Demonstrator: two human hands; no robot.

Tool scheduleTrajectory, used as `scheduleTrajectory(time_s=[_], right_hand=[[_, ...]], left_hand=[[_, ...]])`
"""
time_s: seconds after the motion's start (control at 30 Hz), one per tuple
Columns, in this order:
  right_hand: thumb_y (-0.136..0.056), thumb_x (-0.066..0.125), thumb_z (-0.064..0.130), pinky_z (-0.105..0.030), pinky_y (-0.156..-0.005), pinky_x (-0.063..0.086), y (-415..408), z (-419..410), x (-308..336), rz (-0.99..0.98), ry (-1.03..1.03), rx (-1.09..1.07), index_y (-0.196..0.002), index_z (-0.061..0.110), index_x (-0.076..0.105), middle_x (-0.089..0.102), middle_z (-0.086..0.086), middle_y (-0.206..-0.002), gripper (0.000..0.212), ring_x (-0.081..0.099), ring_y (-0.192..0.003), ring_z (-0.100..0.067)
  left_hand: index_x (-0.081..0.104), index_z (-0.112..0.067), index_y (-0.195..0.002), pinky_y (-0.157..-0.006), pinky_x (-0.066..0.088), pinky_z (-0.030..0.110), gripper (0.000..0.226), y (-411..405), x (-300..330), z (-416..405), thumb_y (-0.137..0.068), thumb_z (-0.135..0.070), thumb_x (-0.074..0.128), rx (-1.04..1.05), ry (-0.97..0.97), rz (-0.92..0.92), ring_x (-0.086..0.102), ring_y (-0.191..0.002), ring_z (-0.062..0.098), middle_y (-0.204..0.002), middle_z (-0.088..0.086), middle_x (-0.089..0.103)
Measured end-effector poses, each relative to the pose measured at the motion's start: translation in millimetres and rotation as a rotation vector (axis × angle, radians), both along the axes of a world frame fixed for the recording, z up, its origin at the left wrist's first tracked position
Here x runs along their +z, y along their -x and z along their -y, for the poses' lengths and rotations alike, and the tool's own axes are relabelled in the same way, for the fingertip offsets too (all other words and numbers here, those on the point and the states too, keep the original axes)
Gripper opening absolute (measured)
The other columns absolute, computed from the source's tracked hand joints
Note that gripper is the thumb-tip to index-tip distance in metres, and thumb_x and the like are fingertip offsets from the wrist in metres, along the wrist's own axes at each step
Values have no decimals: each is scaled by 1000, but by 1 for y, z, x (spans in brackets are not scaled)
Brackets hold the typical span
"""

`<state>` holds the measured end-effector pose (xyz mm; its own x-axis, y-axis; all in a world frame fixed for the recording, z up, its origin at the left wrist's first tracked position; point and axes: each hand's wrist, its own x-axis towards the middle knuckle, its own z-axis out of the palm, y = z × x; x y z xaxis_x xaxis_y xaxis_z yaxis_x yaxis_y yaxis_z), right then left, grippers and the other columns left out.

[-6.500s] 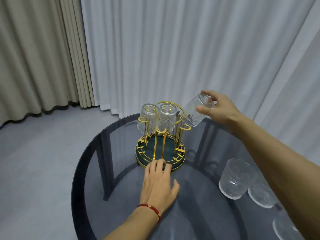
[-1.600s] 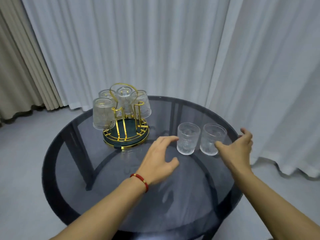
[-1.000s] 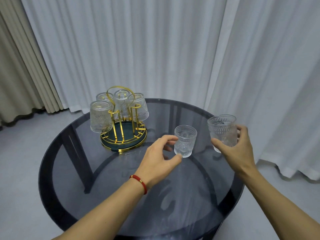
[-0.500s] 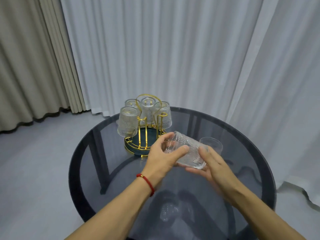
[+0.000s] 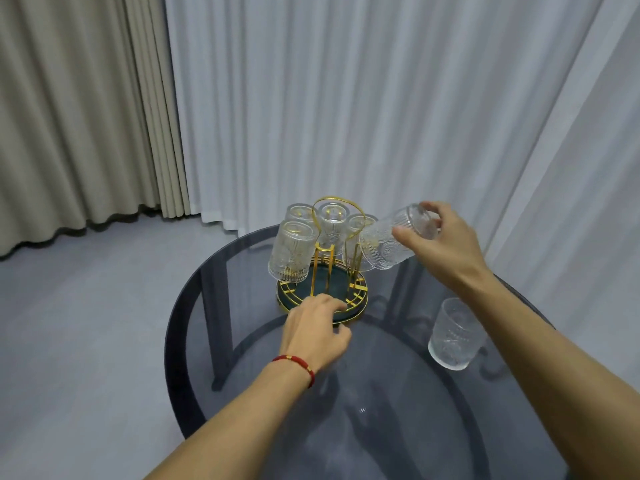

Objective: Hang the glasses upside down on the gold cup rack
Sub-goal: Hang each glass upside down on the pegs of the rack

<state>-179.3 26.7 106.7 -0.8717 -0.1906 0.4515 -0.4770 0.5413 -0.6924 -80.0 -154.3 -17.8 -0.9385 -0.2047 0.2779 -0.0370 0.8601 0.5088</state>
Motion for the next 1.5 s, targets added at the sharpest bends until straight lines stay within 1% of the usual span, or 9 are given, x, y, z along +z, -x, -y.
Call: scheduleTrajectory(time_s=[0.1, 0.33, 0.77, 0.87, 1.03, 1.13, 1.27, 1.33, 1.5], right_hand=[[-81, 82, 46, -29, -99, 45, 10, 19, -3, -45, -132, 8, -148, 12, 56, 66, -9, -144, 79, 62, -125, -23], [-78, 81, 51, -50, -108, 52, 11, 47, -21, -50, -262, 14, -146, 10, 54, 67, -12, -142, 83, 63, -130, -33], [-88, 71, 55, -43, -104, 49, 11, 59, -44, -89, -452, 38, -151, 21, 48, 59, -8, -146, 75, 57, -134, -28], [-93, 69, 48, -44, -109, 47, -2, 41, -48, -88, -422, 57, -157, 18, 39, 52, -9, -155, 76, 52, -140, -28], [-91, 70, 21, -41, -109, 46, -32, -30, -70, -216, -306, -46, -142, 10, 57, 61, -9, -140, 54, 56, -130, -31], [-82, 79, 18, -50, -110, 46, -47, -78, -93, -245, -213, -172, -142, 8, 55, 56, -13, -141, 66, 52, -129, -34], [-76, 89, 37, -53, -117, 42, -57, -111, -128, 45, -185, -199, -166, 11, 13, 36, -15, -166, 120, 39, -150, -35], [-76, 88, 44, -52, -111, 48, -54, -111, -135, 241, -98, -178, -167, 22, -5, 44, -7, -163, 132, 50, -144, -32], [-74, 88, 41, -46, -102, 53, -36, -103, -147, 372, 54, -203, -148, 23, 38, 66, -5, -139, 92, 64, -127, -33]], left_hand=[[62, -27, -134, -112, 42, 43, 45, 1, -6, 1, -90, -26, 60, -7, 53, 64, 51, -131, 19, -137, -4, 63], [61, -24, -135, -112, 44, 42, 42, 6, -12, 4, -93, -20, 61, -5, -15, 88, 50, -132, 20, -137, -2, 63], [60, -23, -136, -110, 45, 48, 41, 6, -10, 0, -94, -20, 59, 10, 76, 127, 49, -133, 22, -138, 0, 61], [62, -23, -134, -109, 46, 48, 40, 4, -8, -4, -94, -20, 58, 28, 75, 124, 50, -133, 22, -138, 0, 61], [65, -23, -128, -105, 47, 42, 40, 3, -6, -22, -89, -20, 57, -16, 27, 22, 52, -125, 24, -131, 1, 65], [68, -20, -122, -105, 43, 35, 38, 0, -5, -39, -85, -16, 62, -105, -57, -59, 56, -120, 24, -124, 2, 68], [69, -20, -120, -104, 46, 34, 39, -4, -5, -56, -82, -13, 65, -171, -167, -92, 60, -115, 19, -118, 0, 70], [69, -21, -120, -99, 49, 31, 39, -6, -5, -62, -83, -13, 65, -186, -203, -85, 60, -109, 15, -116, -3, 70], [70, -24, -119, -79, 42, 2, 39, -10, 0, -73, -82, -13, 68, -208, -313, -73, 60, -95, 3, -108, -8, 69]])
